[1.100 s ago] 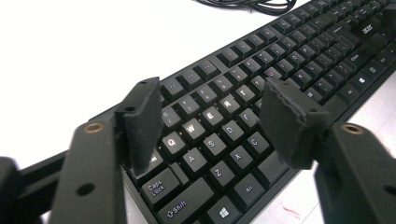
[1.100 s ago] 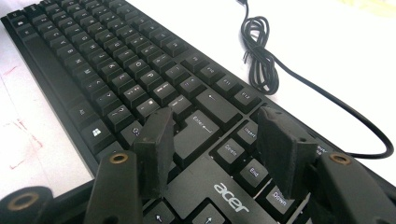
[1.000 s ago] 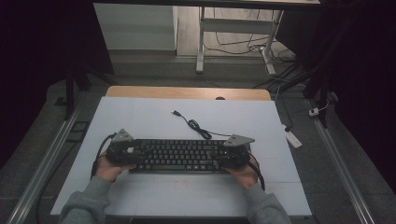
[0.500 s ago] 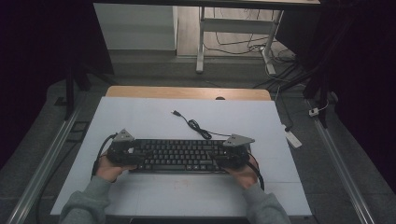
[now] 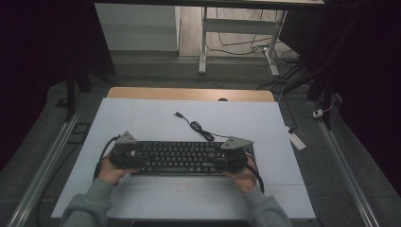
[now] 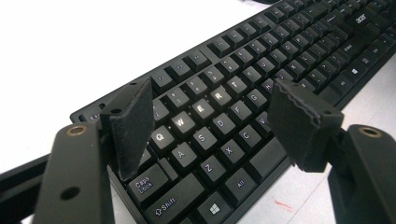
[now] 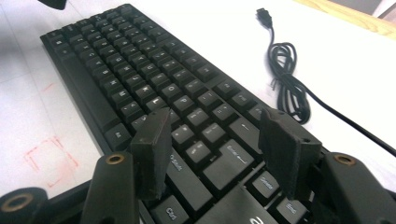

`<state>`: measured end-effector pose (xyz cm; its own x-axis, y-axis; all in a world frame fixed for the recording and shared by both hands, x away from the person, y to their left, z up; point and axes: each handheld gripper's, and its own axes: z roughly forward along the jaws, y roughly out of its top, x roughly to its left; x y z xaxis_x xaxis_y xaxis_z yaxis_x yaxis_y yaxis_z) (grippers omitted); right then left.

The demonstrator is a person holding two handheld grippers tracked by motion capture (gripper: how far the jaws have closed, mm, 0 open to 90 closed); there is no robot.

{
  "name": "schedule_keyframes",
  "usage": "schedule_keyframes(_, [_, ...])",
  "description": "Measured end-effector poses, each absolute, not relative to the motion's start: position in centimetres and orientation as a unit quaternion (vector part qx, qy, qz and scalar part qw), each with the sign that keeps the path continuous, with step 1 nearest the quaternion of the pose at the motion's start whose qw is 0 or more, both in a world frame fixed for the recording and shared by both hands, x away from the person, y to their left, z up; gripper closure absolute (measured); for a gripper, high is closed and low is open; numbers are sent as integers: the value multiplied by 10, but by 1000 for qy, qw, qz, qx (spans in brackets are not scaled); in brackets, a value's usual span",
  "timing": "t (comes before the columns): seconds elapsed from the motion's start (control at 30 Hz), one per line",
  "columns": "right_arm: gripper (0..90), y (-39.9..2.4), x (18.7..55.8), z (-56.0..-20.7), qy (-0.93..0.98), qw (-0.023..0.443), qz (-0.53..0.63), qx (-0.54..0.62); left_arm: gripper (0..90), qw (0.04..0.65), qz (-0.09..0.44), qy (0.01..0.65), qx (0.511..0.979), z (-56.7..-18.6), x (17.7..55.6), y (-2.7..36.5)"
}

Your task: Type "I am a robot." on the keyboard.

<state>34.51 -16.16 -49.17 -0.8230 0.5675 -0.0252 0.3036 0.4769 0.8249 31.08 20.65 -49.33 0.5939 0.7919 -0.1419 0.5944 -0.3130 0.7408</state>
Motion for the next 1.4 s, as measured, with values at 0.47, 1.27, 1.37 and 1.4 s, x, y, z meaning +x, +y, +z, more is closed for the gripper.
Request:
schedule_keyframes(0.47, [625, -131, 343, -490, 862, 120, 443, 217, 313, 387, 125, 430, 806, -495, 311, 204])
schedule_keyframes(1.27, [895, -83, 342, -504, 890, 82, 414, 171, 310, 378, 126, 427, 812, -497, 311, 200])
schedule_keyframes(1.37, [895, -77, 343, -504, 890, 82, 416, 171, 309, 376, 126, 426, 813, -497, 312, 200])
schedule_keyframes(1.4, [895, -75, 344, -504, 890, 84, 415, 171, 309, 376, 126, 426, 813, -497, 311, 200])
